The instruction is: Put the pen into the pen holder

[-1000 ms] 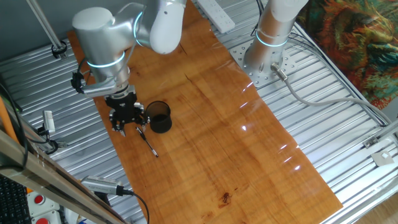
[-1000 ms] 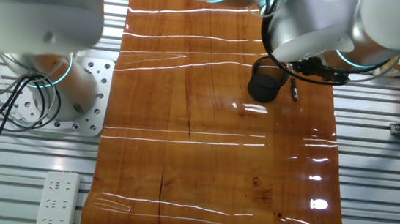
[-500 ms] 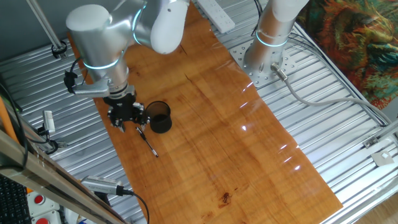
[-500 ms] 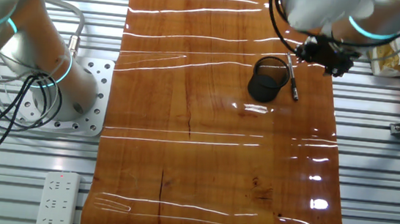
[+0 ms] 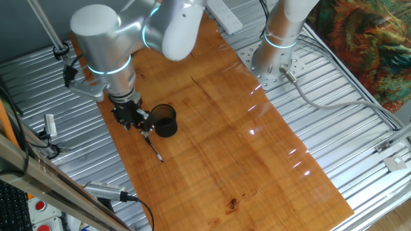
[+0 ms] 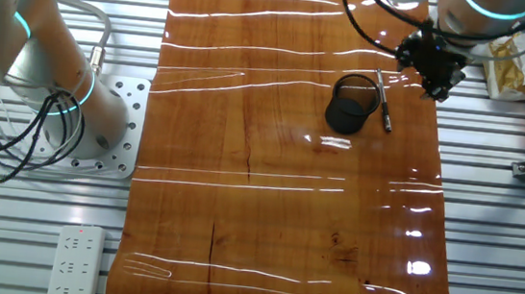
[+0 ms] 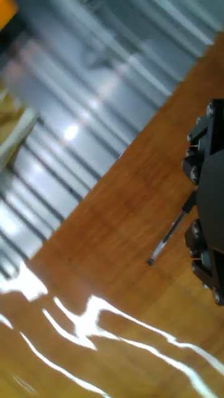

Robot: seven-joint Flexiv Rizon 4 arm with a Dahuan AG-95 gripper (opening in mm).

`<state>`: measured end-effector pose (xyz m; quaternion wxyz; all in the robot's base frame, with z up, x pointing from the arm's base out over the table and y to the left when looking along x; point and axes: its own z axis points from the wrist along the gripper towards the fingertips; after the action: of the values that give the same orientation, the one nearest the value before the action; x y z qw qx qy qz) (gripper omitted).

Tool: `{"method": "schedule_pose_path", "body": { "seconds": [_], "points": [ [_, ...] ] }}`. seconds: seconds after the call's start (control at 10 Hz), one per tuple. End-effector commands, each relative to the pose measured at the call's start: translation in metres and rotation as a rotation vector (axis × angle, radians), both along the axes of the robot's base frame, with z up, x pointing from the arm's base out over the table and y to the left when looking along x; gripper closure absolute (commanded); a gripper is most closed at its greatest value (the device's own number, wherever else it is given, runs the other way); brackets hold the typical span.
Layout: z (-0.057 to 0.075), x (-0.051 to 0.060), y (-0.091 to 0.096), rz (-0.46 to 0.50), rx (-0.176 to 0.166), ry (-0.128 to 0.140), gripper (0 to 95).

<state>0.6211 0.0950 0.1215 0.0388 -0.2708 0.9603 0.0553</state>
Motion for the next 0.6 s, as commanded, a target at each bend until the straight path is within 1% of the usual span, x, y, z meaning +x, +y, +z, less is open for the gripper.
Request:
{"method": "schedule_pose_path", "body": {
  "seconds": [0.1, 0.2, 0.4, 0.6],
  "points": [
    [0.0163, -0.0029, -0.0051, -0.442, -0.046, 0.030, 38.0],
    [0.0173, -0.0036, -0.0053, -0.485, -0.065, 0.029, 38.0],
    [0.0160, -0.0063, -0.0072, -0.533, -0.069, 0.029, 38.0],
    [0.0147, -0.0084, -0.0085, -0.545, -0.076, 0.028, 38.0]
  ]
}}
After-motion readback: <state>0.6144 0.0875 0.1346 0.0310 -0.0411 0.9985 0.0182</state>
